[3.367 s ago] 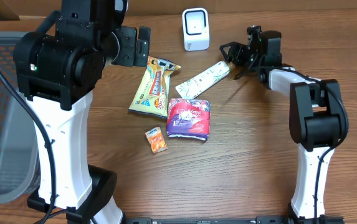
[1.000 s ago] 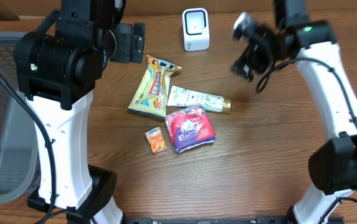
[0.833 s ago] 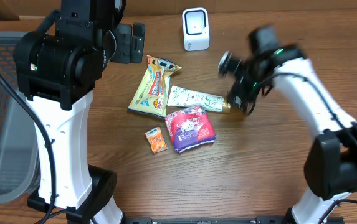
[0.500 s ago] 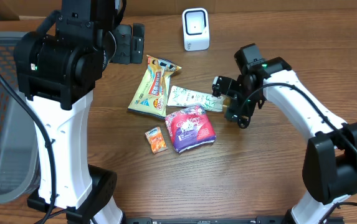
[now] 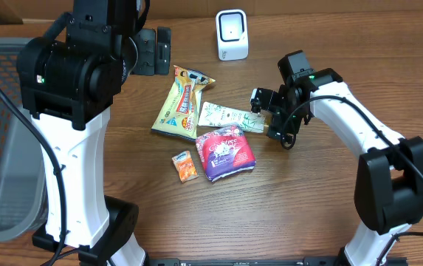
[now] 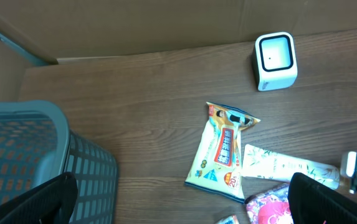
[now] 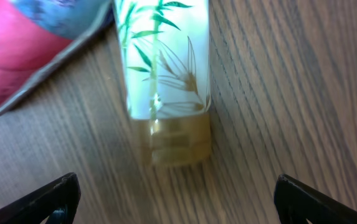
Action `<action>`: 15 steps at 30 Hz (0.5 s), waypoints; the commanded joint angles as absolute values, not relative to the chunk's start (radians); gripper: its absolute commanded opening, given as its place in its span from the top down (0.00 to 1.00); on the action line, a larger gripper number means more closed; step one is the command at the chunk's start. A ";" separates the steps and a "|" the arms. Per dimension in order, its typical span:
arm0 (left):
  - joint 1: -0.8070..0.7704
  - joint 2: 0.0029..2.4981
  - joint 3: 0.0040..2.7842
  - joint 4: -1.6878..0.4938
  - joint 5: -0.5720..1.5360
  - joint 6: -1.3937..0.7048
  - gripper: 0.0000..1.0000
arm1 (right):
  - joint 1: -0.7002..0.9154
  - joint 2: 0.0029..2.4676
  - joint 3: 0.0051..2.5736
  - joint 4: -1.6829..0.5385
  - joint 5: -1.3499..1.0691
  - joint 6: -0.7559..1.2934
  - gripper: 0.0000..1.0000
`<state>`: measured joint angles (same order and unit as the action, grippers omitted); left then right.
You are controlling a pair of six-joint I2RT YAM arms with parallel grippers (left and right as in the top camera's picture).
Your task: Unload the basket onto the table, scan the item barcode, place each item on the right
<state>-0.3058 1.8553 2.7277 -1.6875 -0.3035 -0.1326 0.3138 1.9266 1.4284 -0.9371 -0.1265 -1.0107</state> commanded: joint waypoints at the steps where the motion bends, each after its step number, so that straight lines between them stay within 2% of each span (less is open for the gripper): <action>1: -0.302 1.864 2.723 -1.689 -0.314 -0.154 0.00 | 0.313 1.956 1.421 -0.922 -0.137 -1.022 0.00; 15: -0.302 1.868 2.722 -1.689 -0.313 -0.159 0.00 | 0.315 2.020 1.421 -0.865 -0.210 -1.018 0.00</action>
